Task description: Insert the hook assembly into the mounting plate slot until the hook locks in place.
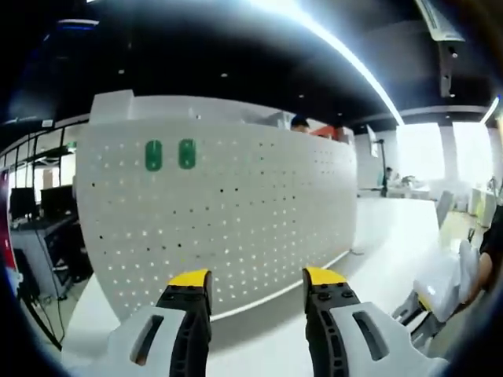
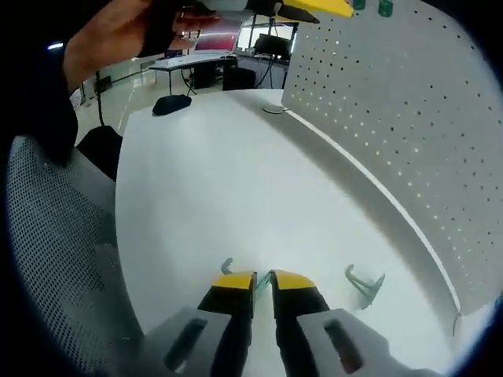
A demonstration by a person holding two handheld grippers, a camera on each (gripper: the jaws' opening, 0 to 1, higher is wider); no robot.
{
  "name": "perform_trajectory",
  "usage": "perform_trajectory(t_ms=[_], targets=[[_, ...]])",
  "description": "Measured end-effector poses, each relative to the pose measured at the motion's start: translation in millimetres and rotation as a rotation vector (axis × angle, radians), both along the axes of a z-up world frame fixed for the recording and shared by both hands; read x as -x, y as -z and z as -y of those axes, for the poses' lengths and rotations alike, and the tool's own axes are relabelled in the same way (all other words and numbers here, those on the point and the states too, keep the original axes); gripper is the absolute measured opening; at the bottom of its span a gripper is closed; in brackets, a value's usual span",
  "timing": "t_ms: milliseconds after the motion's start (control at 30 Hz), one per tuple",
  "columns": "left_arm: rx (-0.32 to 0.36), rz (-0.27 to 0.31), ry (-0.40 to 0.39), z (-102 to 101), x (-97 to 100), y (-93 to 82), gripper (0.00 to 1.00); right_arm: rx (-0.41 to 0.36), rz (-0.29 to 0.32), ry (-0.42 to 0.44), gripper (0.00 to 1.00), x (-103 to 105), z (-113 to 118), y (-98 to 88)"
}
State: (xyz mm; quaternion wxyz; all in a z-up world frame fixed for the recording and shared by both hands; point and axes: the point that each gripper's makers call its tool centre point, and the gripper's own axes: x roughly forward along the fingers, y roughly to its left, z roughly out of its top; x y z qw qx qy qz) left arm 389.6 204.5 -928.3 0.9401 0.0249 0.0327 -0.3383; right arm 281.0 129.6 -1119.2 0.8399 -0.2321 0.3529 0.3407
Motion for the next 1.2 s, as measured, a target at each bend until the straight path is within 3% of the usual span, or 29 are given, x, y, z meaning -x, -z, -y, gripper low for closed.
perform_trajectory(t_ms=[233,767,1200], targets=[[0.000,-0.002,0.002,0,0.1,0.5,0.47,0.008,0.000,-0.013,0.01,1,0,1.1],[0.000,-0.009,0.013,2,0.2,2.4,0.45,0.018,0.006,-0.017,0.00,0,-1,2.1],[-0.008,-0.013,0.022,5,1.3,4.5,0.45,-0.039,0.033,0.051,0.00,-11,8,-12.8]])
